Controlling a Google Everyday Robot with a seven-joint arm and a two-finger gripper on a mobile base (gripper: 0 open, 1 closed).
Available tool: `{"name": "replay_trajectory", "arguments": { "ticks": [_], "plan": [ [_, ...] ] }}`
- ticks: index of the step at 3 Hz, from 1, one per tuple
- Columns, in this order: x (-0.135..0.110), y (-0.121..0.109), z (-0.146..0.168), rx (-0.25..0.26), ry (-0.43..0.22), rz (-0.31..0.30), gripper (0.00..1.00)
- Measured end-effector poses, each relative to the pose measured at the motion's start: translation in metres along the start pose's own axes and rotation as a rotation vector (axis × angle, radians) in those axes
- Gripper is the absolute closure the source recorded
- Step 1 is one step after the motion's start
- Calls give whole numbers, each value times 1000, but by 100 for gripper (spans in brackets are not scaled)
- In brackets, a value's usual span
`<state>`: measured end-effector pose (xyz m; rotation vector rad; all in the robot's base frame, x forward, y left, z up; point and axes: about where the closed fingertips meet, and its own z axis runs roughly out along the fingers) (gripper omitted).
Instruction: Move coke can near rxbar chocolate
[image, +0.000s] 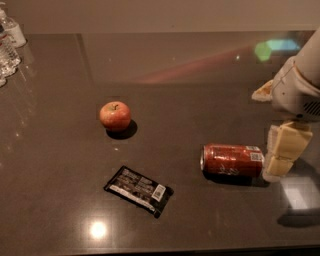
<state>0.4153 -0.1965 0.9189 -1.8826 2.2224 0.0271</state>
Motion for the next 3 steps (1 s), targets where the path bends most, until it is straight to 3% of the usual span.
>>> {"name": "replay_trajectory", "arguments": {
  "ticks": [1, 3],
  "plan": [
    [-2, 12, 22, -46, 7, -29, 0],
    [-5, 17, 52, -61, 4, -73, 0]
  ]
}}
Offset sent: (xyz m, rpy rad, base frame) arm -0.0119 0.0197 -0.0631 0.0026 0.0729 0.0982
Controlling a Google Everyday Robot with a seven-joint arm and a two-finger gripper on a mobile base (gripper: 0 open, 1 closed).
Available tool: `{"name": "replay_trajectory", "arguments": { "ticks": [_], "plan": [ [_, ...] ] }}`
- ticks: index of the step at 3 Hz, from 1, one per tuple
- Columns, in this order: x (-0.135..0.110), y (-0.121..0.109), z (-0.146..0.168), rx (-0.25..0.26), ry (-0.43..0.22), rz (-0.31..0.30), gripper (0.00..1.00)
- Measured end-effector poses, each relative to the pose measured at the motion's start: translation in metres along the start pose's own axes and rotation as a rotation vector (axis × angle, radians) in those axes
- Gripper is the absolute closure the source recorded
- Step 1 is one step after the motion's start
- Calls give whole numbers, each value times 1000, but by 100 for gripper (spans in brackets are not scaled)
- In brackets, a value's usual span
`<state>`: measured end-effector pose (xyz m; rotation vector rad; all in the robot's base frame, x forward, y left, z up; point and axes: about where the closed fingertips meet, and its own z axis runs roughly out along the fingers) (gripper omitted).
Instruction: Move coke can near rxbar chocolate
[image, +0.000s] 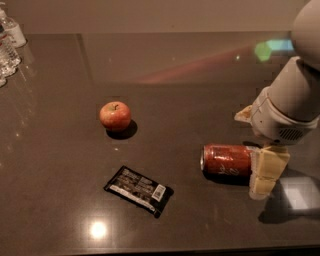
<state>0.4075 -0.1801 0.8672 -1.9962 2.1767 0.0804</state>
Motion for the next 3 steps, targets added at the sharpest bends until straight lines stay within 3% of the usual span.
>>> {"name": "replay_trajectory", "arguments": {
  "ticks": [1, 3],
  "plan": [
    [0, -2, 9, -3, 8, -7, 15],
    [-1, -6, 14, -11, 26, -6, 61]
  ]
}}
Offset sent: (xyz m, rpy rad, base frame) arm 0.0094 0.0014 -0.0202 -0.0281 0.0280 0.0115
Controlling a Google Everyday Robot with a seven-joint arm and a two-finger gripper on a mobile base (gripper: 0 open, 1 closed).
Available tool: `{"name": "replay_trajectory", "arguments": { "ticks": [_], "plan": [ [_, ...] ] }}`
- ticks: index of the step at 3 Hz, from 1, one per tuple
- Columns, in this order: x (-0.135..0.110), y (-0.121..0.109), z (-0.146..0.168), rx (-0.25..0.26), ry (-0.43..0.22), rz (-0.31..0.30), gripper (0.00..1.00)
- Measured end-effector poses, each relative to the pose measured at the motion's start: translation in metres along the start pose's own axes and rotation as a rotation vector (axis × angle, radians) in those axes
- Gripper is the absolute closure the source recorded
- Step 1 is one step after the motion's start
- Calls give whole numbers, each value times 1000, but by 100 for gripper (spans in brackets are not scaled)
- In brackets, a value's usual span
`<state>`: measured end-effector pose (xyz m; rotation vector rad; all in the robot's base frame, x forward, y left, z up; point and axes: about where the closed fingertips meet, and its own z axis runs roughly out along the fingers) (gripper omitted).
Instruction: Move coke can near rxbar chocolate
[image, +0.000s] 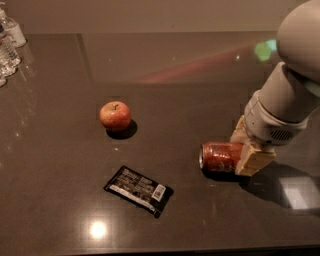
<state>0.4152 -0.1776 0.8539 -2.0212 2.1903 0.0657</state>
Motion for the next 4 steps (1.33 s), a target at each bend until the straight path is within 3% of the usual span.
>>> {"name": "replay_trajectory", "arguments": {
  "ticks": [1, 2, 4],
  "plan": [
    [-10, -5, -3, 3, 8, -30, 85],
    [-29, -10, -6, 6, 9, -95, 100],
    [-74, -2, -2, -12, -16, -239, 100]
  ]
}}
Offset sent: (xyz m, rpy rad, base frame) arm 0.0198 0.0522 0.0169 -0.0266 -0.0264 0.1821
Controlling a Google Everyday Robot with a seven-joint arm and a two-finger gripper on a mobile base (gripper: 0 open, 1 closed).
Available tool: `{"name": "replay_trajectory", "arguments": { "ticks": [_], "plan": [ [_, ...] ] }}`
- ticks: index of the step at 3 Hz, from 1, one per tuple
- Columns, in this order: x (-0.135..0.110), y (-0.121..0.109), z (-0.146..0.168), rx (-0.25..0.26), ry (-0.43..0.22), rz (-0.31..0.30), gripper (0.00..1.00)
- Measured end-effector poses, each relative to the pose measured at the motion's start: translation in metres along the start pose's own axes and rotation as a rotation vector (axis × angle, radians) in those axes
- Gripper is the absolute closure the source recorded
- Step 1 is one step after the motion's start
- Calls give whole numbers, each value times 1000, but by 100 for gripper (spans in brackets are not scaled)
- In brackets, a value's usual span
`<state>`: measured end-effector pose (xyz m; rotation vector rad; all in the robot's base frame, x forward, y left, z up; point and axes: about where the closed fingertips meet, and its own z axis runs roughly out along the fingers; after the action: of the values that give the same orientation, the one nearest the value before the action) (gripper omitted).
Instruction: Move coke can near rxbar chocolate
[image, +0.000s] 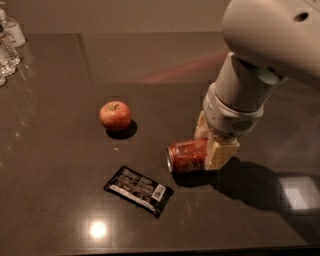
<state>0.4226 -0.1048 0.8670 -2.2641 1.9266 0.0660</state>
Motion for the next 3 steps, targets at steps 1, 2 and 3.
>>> {"name": "replay_trajectory", "arguments": {
  "ticks": [1, 2, 3],
  "plan": [
    [-19, 0, 4, -9, -16, -43, 100],
    [-30, -1, 12, -20, -20, -64, 84],
    [-34, -5, 20, -29, -13, -69, 61]
  ]
}}
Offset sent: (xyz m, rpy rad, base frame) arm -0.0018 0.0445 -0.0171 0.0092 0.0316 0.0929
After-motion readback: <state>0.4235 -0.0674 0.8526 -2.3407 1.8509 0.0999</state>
